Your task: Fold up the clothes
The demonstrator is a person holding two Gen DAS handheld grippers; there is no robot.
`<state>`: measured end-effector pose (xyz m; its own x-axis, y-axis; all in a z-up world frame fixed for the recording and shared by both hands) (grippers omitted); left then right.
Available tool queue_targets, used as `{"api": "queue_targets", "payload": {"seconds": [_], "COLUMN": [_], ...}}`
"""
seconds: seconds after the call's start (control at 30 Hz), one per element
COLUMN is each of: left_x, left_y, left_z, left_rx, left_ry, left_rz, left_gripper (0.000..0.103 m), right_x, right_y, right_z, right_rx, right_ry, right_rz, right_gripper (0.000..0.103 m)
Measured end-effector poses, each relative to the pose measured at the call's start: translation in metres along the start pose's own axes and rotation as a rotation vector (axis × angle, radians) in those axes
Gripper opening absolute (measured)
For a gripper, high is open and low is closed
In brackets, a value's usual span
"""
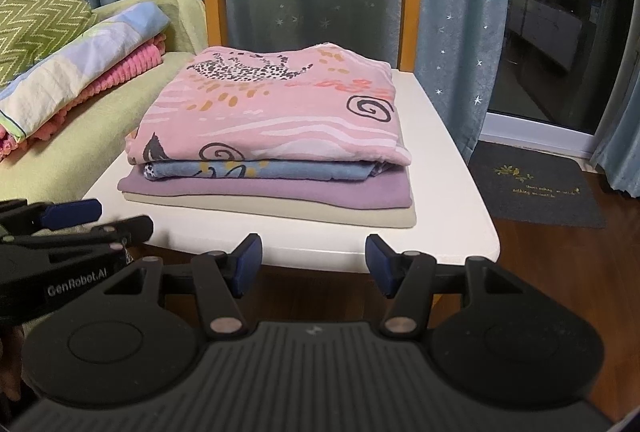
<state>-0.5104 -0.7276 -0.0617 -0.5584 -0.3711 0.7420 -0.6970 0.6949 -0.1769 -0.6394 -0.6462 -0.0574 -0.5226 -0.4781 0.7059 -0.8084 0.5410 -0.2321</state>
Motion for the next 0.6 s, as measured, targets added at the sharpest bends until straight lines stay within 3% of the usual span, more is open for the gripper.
{"api": "queue_targets", "payload": {"seconds": [0.6], "left_x": [-0.0040], "left_y": [-0.0016], "left_z": [0.0043], "left_rx": [0.004], "left_ry": [-0.005], "left_rz": [0.009], "left_gripper": [0.057], "right_x": [-0.0001], "right_y": [-0.0075], "right_z": [0.0034], "right_rx": [-0.009], "right_ry": [-0.005], "right_rz": [-0.019], "right_gripper": [0.053]}}
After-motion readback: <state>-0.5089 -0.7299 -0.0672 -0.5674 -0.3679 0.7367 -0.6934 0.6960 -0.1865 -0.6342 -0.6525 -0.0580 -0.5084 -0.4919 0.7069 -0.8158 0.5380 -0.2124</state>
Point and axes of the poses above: each gripper's, at about its wrist camera, not at the fingertips, and z roughly the way its jaws point, y to its right, x to its top, the point moved 1 cm from there along z, roughly the way its jaws point, and after that the axes turned 14 degrees about z, right-handed, at the moved point
